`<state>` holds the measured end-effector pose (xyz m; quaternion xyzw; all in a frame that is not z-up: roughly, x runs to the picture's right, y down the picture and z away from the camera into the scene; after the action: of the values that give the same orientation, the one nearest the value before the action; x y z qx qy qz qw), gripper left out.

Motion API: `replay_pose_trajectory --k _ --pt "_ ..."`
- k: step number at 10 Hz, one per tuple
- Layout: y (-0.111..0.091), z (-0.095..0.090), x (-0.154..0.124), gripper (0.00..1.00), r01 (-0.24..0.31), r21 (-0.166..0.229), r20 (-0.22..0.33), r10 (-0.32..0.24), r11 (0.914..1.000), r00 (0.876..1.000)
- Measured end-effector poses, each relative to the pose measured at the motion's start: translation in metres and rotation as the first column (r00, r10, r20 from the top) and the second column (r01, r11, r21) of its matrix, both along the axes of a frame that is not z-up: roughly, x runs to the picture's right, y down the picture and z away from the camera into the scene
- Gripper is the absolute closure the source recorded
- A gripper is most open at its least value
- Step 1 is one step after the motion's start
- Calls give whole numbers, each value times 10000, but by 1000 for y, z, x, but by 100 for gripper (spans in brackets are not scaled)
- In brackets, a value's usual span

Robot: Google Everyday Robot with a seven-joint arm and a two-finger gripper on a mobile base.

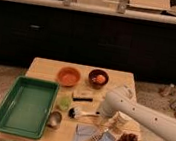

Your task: Place brush in tray

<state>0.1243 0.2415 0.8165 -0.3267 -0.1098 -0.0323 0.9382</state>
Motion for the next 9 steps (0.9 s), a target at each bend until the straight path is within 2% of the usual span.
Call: replay_pose_trajectory --k 3,4,9 --pt "-7 2 4 26 241 29 88 -241 9997 9997" --pt "-8 4 4 21 329 -5 130 -329 9995 9994" --pt "-3 21 8 20 655 -321 171 -649 9973 9977"
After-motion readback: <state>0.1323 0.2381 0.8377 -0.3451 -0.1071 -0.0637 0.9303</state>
